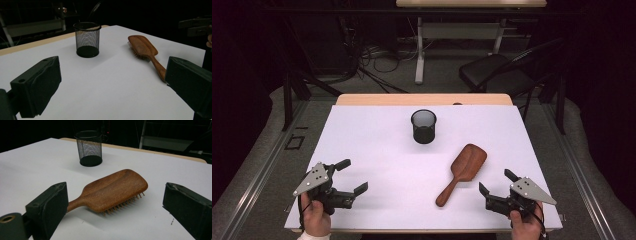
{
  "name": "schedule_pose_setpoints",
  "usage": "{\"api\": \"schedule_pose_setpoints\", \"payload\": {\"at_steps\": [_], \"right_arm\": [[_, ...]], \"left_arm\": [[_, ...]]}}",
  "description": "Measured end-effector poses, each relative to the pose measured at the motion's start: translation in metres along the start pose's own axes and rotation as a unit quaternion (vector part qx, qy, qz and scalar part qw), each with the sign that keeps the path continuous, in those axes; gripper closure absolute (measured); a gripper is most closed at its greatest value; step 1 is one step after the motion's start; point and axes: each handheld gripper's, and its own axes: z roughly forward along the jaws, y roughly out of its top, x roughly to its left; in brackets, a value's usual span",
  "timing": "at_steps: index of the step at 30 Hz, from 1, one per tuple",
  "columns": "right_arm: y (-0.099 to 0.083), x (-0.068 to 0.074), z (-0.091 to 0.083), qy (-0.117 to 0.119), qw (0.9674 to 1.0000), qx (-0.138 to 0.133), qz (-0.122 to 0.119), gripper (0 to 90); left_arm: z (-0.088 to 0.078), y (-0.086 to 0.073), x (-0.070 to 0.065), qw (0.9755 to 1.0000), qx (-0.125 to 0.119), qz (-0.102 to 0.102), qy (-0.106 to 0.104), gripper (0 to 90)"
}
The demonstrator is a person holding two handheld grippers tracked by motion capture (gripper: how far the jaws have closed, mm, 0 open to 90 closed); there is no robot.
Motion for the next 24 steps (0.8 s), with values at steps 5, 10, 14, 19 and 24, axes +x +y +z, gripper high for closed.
{"api": "schedule_pose_setpoints", "payload": {"at_steps": [5,10,14,19,24], "right_arm": [[-0.001,0.001,0.002,-0.003,0.9999,0.014,0.002,2.6],[0.002,0.004,0.003,-0.014,0.9999,0.007,0.005,4.9],[0.001,0.009,0.008,-0.010,0.9999,0.012,-0.003,4.3],[-0.001,0.015,0.012,-0.011,0.9996,0.025,-0.008,4.2],[0.000,0.020,0.016,-0.005,0.9994,0.032,-0.009,6.3]], "left_arm": [[0.002,0.000,0.000,1.0000,0.005,0.001,-0.005,0.9],[0.001,-0.001,-0.003,0.9999,0.009,0.002,-0.009,0.9],[0.002,-0.001,-0.004,0.9999,0.010,0.007,-0.004,0.9],[0.002,-0.001,-0.005,0.9997,0.017,0.013,-0.007,0.9],[0.004,-0.003,-0.004,0.9997,0.020,0.010,-0.007,0.9]]}}
